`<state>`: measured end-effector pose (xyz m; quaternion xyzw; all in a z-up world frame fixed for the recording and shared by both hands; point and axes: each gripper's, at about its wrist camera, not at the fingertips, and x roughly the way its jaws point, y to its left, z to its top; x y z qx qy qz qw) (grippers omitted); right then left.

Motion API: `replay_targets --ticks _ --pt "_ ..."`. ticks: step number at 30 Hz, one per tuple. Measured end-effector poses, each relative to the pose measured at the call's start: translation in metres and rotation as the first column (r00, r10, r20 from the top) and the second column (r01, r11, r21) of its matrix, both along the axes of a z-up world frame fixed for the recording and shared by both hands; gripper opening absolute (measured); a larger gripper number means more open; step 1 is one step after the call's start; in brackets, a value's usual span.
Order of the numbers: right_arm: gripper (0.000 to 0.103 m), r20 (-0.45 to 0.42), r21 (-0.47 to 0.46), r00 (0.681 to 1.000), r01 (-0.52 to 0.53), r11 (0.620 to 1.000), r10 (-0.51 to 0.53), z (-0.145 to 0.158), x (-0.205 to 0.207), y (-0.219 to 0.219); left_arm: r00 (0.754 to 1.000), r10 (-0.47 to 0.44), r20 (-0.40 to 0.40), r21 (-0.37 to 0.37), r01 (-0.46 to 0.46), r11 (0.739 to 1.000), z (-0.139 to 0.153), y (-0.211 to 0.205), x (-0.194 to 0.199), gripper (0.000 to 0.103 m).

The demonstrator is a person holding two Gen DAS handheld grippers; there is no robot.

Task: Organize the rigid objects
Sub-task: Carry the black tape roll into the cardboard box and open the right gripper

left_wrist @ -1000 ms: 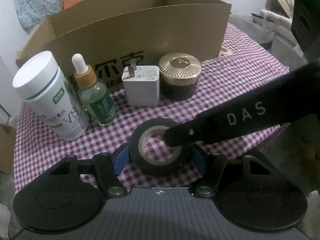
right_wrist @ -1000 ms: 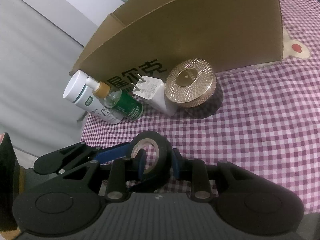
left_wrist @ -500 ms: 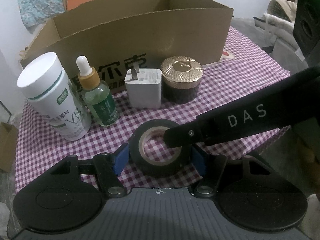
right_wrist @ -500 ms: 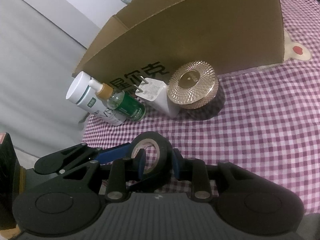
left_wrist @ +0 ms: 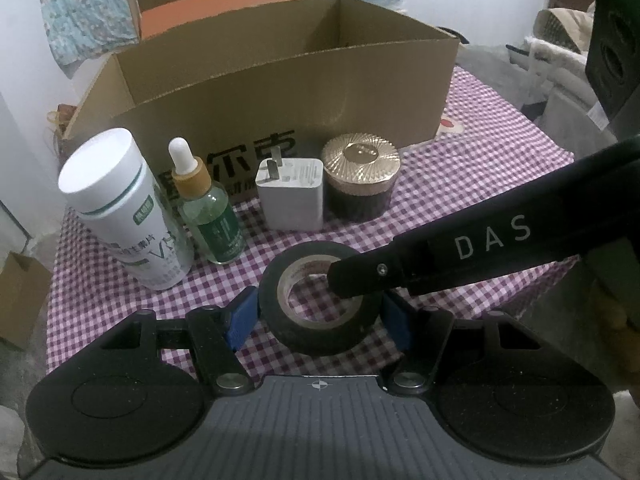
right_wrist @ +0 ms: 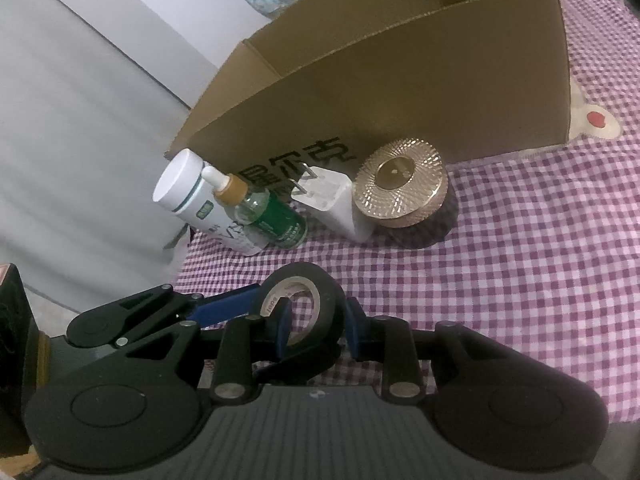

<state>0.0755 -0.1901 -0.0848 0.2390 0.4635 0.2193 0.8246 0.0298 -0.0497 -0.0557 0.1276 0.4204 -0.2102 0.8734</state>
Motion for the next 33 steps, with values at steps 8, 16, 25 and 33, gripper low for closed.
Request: replay_targets --ticks 8,16,25,33 --pt "0.030 0.043 0.004 0.999 0.002 1.000 -0.002 0.016 -0.015 -0.001 0.999 0.010 0.047 -0.003 -0.009 1.000 0.018 0.001 -0.014 0.065" --pt "0.030 0.158 0.013 0.987 0.006 1.000 -0.008 0.057 -0.029 -0.007 0.988 0.010 0.155 0.000 -0.010 1.000 0.059 -0.003 -0.023 0.065" --pt "0.031 0.296 -0.021 0.955 -0.012 1.000 0.017 0.113 -0.002 -0.018 0.962 -0.016 0.272 0.029 0.009 1.000 0.108 -0.020 0.008 0.065" --pt "0.031 0.233 -0.054 0.970 -0.052 0.997 0.063 0.126 0.085 -0.027 0.982 -0.010 0.189 0.078 -0.005 0.997 0.112 -0.042 0.084 0.065"
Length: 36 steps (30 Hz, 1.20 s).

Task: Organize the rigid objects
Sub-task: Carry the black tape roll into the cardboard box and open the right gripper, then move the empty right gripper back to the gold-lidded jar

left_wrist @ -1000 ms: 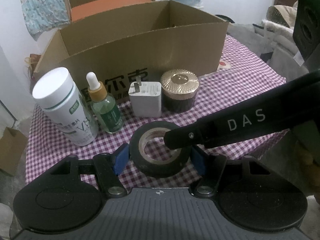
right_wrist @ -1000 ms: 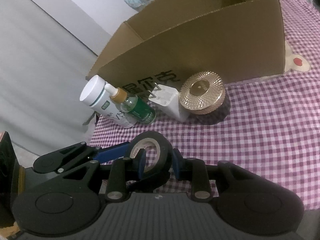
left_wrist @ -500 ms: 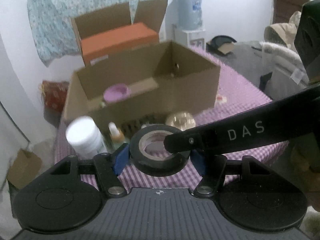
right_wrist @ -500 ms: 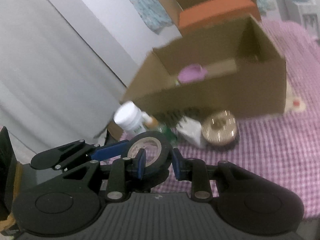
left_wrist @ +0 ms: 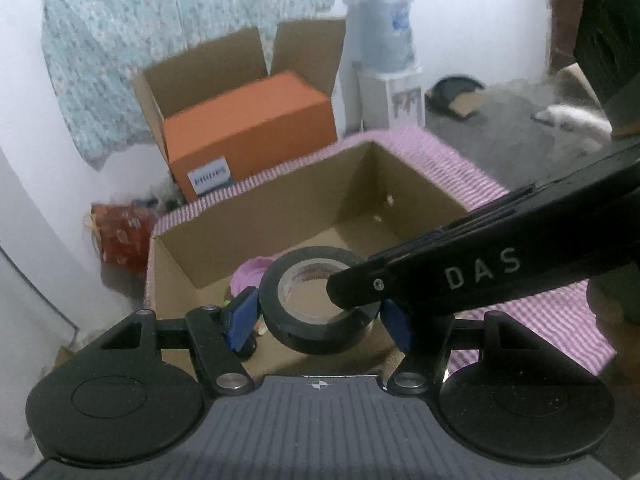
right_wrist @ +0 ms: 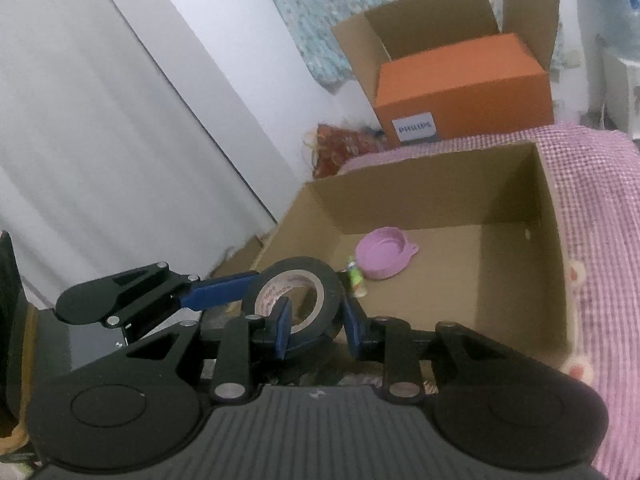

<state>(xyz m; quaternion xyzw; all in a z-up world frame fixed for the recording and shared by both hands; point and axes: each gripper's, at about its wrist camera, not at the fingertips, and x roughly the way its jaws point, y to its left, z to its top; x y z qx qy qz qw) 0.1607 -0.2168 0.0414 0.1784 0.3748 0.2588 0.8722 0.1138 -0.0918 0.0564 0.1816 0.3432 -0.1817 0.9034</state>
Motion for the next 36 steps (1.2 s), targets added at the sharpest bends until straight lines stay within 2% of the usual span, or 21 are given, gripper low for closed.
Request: replay_targets --ticks 5,9,15,19,23,26,29,32,36 --pt "0.031 -0.162 -0.029 0.986 -0.035 0.999 0.030 -0.030 0.073 0.000 0.987 0.036 -0.156 0.047 -0.029 0.998 -0.030 -0.010 0.056 0.065" --pt "0.031 -0.289 -0.049 0.956 -0.057 0.997 0.040 -0.063 0.112 0.004 0.958 0.074 -0.275 0.081 -0.054 0.995 -0.057 -0.014 0.090 0.066" --pt "0.030 -0.400 -0.054 0.915 -0.088 0.995 0.059 -0.097 0.145 0.012 0.922 0.119 -0.368 0.110 -0.084 0.990 -0.079 -0.013 0.115 0.066" --pt "0.030 -0.429 -0.065 0.901 -0.095 0.993 0.058 -0.108 0.152 0.015 0.898 0.138 -0.419 0.091 -0.110 0.990 -0.083 -0.008 0.122 0.066" --pt "0.031 -0.439 -0.076 0.897 -0.093 0.993 0.050 -0.112 0.156 0.018 0.885 0.141 -0.445 0.076 -0.119 0.990 -0.087 -0.006 0.127 0.066" --pt "0.031 -0.434 -0.083 0.900 -0.080 0.993 0.037 -0.110 0.155 0.018 0.891 0.145 -0.430 0.070 -0.128 0.989 -0.085 -0.007 0.130 0.067" --pt "0.033 -0.426 -0.050 0.904 -0.074 0.996 0.046 -0.107 0.153 0.014 0.896 0.136 -0.423 0.042 -0.131 0.991 -0.079 -0.005 0.128 0.069" --pt "0.033 -0.402 -0.034 0.915 -0.051 0.998 0.033 -0.103 0.147 0.010 0.910 0.139 -0.391 0.026 -0.141 0.990 -0.069 -0.003 0.121 0.069" --pt "0.033 -0.344 0.041 0.939 -0.010 0.999 0.024 -0.085 0.129 -0.005 0.937 0.132 -0.322 0.007 -0.137 0.991 -0.050 0.002 0.101 0.069"
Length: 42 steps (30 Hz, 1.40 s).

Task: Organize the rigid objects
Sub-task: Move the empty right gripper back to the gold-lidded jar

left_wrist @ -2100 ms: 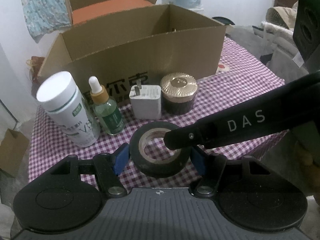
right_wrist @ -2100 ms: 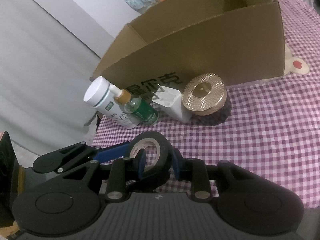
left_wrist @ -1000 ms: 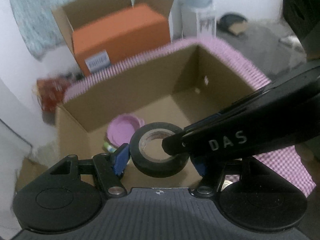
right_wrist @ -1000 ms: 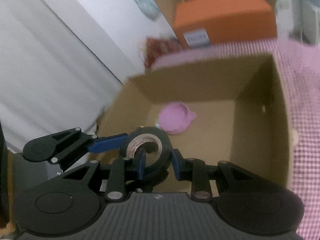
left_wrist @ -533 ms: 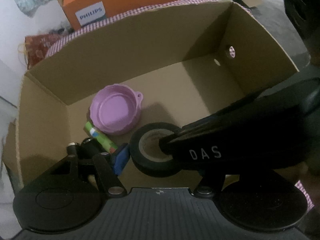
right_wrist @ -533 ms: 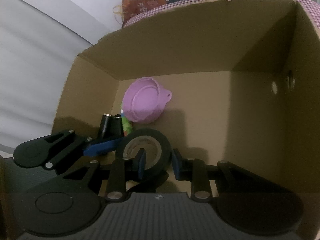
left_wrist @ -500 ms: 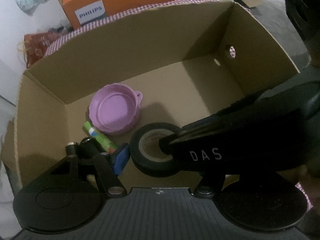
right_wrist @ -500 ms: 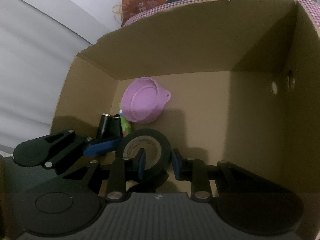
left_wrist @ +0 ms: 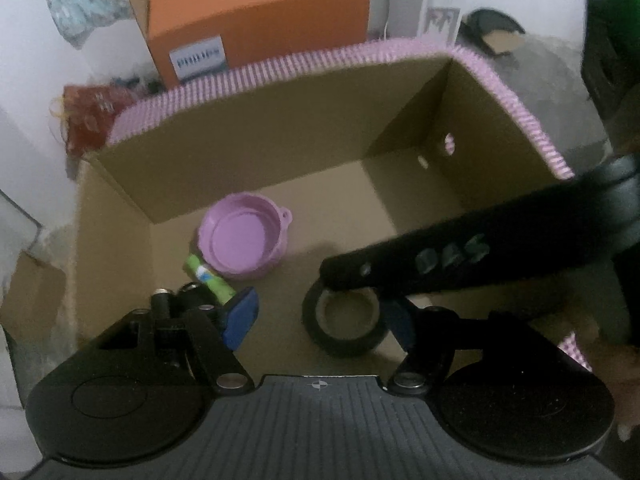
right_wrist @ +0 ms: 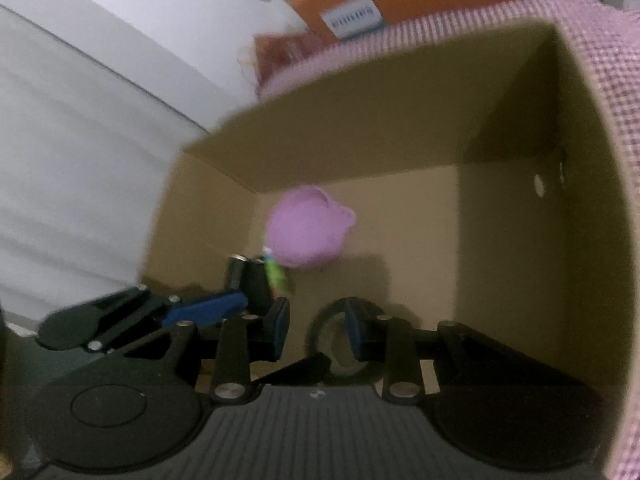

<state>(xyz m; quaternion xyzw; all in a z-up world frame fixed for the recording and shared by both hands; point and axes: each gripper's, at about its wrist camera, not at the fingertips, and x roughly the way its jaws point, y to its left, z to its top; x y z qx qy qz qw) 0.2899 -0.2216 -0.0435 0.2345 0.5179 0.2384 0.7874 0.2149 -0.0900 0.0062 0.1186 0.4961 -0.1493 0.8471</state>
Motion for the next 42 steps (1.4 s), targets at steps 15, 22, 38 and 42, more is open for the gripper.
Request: replay_targets --ticks 15,22,38,42 --pt "0.033 0.230 0.127 0.966 0.090 0.988 -0.117 0.061 -0.140 -0.036 0.981 -0.043 0.191 -0.118 0.066 0.991 0.054 0.020 -0.104 0.071" --pt "0.033 0.248 0.160 0.953 0.139 0.977 -0.176 0.055 -0.192 -0.035 0.979 -0.053 0.198 -0.164 0.087 0.983 0.050 0.025 -0.144 0.073" --pt "0.034 0.223 0.141 0.932 0.258 0.956 -0.284 0.036 -0.261 -0.031 0.984 -0.022 0.175 -0.155 0.050 0.987 0.011 0.048 -0.185 0.073" --pt "0.034 0.203 0.116 0.934 0.276 0.954 -0.295 0.027 -0.271 -0.027 0.986 -0.011 0.167 -0.155 0.037 0.987 0.002 0.052 -0.193 0.073"
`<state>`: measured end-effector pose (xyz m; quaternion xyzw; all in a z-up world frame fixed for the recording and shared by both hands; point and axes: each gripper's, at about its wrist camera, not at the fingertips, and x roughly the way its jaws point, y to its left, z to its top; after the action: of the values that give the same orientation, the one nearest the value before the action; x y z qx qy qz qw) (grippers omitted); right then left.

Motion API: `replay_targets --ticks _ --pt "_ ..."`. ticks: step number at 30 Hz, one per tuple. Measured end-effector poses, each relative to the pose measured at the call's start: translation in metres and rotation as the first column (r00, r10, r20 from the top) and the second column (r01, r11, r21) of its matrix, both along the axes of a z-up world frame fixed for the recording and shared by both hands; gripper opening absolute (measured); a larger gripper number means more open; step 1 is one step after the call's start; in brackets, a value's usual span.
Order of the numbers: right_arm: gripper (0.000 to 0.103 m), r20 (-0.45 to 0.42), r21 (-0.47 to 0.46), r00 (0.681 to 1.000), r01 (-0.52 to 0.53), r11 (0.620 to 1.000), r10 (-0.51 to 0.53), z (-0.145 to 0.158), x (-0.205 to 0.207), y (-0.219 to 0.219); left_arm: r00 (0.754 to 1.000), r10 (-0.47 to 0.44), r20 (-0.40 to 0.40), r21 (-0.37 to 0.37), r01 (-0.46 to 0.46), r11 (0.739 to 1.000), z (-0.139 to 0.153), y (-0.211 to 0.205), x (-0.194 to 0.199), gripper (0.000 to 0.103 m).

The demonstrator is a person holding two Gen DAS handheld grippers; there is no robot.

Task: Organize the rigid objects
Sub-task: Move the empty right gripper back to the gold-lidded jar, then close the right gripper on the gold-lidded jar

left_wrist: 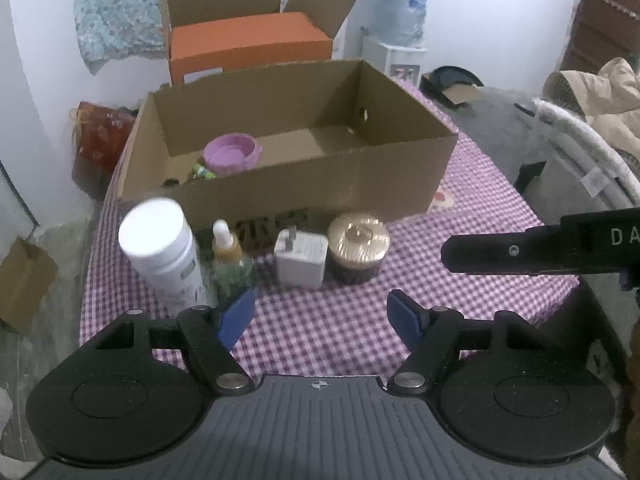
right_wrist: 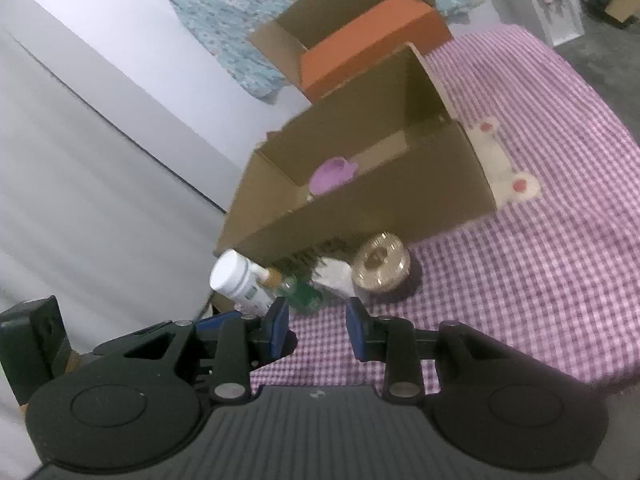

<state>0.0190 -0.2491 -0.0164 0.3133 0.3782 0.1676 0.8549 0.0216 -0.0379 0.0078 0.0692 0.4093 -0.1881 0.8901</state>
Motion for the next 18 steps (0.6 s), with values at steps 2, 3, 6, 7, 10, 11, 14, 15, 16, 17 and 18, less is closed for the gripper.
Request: replay_targets --ticks 2,3,6,7,10,11,14,15,16,17,18 --pt "0.034 -0.010 -0.011 1.000 0.006 1.000 -0.006 -0.003 -0.004 0.002 1.000 0.008 -0.010 -0.003 -0.008 1.000 -0.004 0.002 -0.002 0.073" --pt "0.034 -0.014 -0.017 1.000 0.010 1.000 -0.011 -0.004 -0.005 0.003 1.000 0.011 -0.013 -0.005 -0.012 1.000 -0.006 0.003 -0.003 0.073" --pt "0.034 -0.021 -0.029 1.000 0.016 0.999 -0.017 -0.008 -0.006 0.007 1.000 0.026 -0.009 0.005 -0.026 1.000 -0.010 0.005 -0.006 0.073" --pt "0.034 -0.023 -0.032 1.000 0.014 0.999 -0.015 -0.010 -0.006 0.008 0.999 0.031 -0.007 0.006 -0.031 0.999 -0.011 0.006 -0.007 0.073" --pt "0.034 -0.025 -0.042 1.000 0.000 0.999 -0.001 -0.012 -0.003 0.013 0.999 0.046 -0.002 0.004 -0.046 0.999 -0.012 0.009 -0.008 0.073" --pt "0.034 -0.027 -0.043 1.000 -0.005 0.999 0.004 -0.013 -0.002 0.014 0.999 0.050 0.002 0.005 -0.050 0.999 -0.012 0.010 -0.008 0.073" --pt "0.035 -0.033 -0.037 0.999 -0.019 0.999 0.017 -0.016 0.002 0.017 0.998 0.060 0.012 0.014 -0.060 0.998 -0.013 0.010 -0.009 0.073" --pt "0.035 -0.035 -0.036 0.999 -0.022 0.999 0.021 -0.016 0.003 0.018 0.998 0.062 0.013 0.017 -0.063 0.998 -0.014 0.010 -0.009 0.073" --pt "0.038 -0.036 -0.035 0.999 -0.024 0.999 0.023 -0.017 0.004 0.018 0.998 0.064 0.015 0.019 -0.064 0.998 -0.014 0.010 -0.009 0.073" --pt "0.041 -0.037 -0.035 0.999 -0.027 0.999 0.026 -0.017 0.005 0.019 0.998 0.065 0.014 0.021 -0.065 0.998 -0.015 0.011 -0.008 0.073" --pt "0.042 -0.038 -0.036 0.999 -0.028 0.999 0.027 -0.017 0.006 0.019 0.998 0.066 0.011 0.022 -0.066 0.998 -0.017 0.011 -0.007 0.073"
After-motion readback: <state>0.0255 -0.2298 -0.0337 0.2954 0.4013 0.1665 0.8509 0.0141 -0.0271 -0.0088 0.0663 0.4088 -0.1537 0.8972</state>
